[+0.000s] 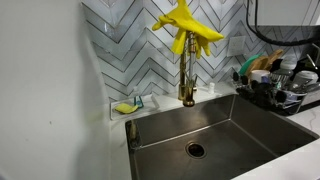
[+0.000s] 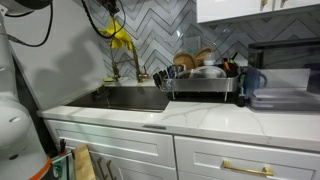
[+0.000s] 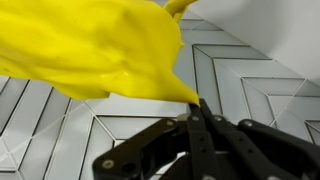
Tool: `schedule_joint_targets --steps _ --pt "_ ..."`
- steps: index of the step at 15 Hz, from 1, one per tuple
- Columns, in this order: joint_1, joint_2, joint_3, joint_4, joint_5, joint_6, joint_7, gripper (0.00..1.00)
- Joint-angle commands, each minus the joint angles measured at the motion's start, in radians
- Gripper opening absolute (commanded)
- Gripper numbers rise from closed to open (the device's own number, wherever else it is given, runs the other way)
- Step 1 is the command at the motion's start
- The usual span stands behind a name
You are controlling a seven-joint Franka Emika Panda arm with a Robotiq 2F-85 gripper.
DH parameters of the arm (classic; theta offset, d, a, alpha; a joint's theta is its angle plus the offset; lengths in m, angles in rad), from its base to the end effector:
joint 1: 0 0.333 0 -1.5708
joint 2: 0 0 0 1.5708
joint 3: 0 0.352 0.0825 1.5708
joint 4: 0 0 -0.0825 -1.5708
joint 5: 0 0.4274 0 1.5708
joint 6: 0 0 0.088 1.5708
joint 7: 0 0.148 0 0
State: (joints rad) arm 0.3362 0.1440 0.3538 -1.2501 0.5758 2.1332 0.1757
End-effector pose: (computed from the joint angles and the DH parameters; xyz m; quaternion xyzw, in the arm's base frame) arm 0.5265 0.4570 0.7959 -0.8723 -0.1639 -0.1911 0.4193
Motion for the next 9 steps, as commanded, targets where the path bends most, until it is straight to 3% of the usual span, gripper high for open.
schedule_joint_targets --steps 1,9 --pt "0.001 0.004 0.0 0.004 -0.002 0.0 -0.002 0.02" --pt "0.012 0.034 0.008 0.038 -0.018 0.026 -0.055 0.0"
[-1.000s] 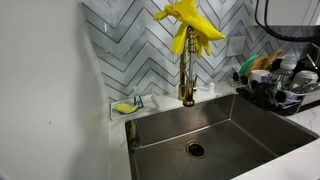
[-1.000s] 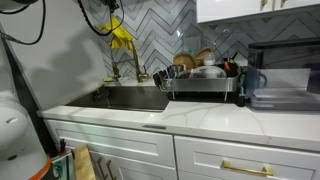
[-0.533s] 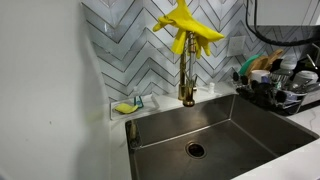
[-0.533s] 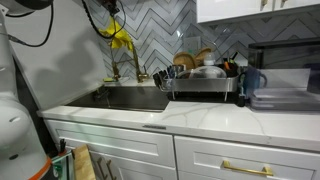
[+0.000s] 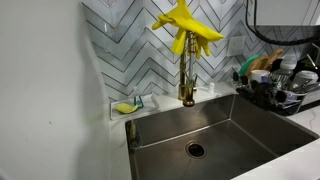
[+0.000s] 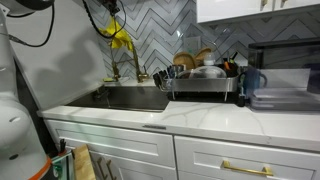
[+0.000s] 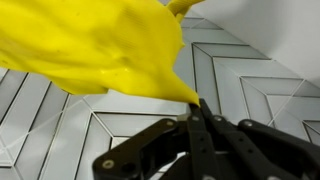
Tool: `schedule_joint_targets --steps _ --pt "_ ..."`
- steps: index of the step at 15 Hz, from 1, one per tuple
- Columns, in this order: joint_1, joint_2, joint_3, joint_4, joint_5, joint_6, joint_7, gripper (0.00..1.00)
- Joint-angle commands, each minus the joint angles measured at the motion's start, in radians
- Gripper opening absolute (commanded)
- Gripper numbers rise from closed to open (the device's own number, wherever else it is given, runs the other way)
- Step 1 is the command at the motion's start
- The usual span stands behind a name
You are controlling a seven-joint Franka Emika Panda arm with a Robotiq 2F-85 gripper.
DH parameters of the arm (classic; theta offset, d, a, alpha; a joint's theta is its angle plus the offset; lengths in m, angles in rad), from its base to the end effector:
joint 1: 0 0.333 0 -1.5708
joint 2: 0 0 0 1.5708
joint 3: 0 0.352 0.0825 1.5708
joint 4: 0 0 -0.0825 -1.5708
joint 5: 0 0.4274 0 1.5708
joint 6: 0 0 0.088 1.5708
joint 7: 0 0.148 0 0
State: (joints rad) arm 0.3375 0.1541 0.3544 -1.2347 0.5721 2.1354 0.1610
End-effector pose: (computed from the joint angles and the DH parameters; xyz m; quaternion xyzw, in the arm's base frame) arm 0.5293 0.4577 0.7982 -0.8695 -0.1706 -0.1973 0.4194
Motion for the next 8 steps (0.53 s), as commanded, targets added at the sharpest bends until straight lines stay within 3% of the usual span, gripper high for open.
schedule_joint_targets --steps 1,8 --pt "0.013 0.03 0.008 0.031 -0.023 0.032 -0.063 0.0" --pt "0.03 0.06 0.013 0.075 -0.03 0.096 -0.166 0.0"
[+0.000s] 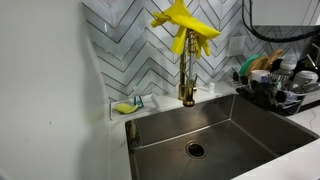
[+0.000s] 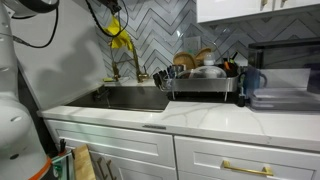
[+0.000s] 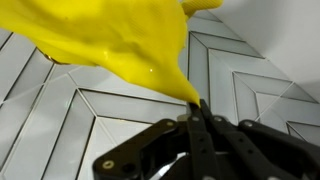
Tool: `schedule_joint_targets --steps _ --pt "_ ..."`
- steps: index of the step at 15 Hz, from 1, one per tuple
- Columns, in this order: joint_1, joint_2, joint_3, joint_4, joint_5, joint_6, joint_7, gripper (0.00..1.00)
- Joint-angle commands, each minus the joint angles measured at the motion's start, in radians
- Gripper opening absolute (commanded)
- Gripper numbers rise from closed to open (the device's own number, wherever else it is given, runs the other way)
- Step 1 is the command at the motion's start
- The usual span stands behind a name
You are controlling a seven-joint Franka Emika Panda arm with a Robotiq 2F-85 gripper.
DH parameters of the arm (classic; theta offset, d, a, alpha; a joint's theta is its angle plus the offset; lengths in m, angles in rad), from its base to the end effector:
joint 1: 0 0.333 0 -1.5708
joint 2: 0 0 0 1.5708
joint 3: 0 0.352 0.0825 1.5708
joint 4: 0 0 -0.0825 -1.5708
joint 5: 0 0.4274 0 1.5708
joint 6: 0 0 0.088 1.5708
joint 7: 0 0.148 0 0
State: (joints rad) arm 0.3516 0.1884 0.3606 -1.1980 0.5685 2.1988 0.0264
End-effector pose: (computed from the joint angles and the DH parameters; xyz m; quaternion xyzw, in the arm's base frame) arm 0.5385 0.4666 0.8053 -0.8444 -0.2215 -0.2484 0.4197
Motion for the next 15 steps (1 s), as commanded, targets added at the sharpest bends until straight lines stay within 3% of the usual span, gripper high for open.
schedule_joint_targets --steps 1,15 --pt "0.019 0.029 0.007 0.044 -0.028 0.04 -0.043 0.0" --pt "0.045 0.079 0.003 0.058 -0.035 0.016 -0.119 0.0"
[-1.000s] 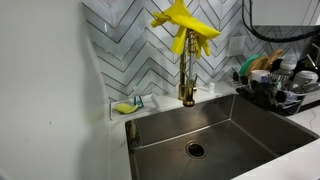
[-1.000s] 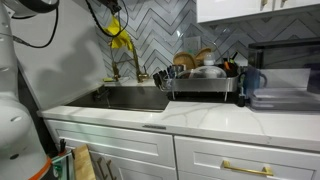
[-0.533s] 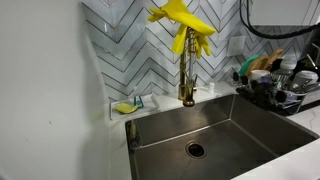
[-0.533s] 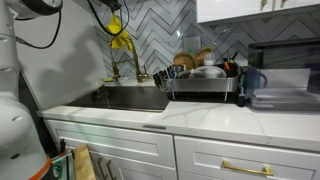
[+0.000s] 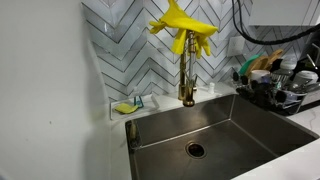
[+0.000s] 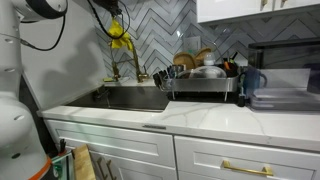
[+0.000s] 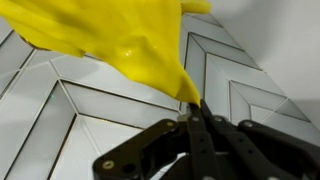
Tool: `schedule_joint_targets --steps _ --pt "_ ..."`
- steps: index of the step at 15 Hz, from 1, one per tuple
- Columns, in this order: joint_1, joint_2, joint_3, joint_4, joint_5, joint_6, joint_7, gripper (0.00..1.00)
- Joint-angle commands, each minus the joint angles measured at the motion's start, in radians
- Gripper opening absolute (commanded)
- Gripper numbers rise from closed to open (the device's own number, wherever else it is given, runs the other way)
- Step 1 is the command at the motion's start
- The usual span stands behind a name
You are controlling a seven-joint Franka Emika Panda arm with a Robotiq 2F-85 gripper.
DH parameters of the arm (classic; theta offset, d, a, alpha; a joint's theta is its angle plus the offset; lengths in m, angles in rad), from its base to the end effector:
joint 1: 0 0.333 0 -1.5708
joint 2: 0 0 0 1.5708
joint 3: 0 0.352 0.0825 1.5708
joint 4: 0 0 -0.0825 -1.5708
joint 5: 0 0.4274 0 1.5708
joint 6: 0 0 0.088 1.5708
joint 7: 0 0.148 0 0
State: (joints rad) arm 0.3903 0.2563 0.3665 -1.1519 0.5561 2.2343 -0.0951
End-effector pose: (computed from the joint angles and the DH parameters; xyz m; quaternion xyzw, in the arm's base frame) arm 0.5472 0.4938 0.7901 -0.8234 -0.2765 -0.2715 0.4146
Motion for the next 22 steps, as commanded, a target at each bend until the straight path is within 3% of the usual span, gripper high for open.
schedule_joint_targets --steps 1,2,11,13,22 --pt "0.006 0.012 -0.003 0.011 -0.023 -0.022 0.003 0.07" --pt "0.006 0.013 -0.004 0.011 -0.023 -0.022 0.005 0.28" --pt "0.004 0.015 -0.003 0.014 -0.017 -0.015 0.002 0.95" --pt "0.003 0.014 -0.003 0.015 -0.017 -0.014 0.002 1.0" --pt "-0.059 -0.068 -0.008 0.04 0.067 -0.048 0.043 1.0"
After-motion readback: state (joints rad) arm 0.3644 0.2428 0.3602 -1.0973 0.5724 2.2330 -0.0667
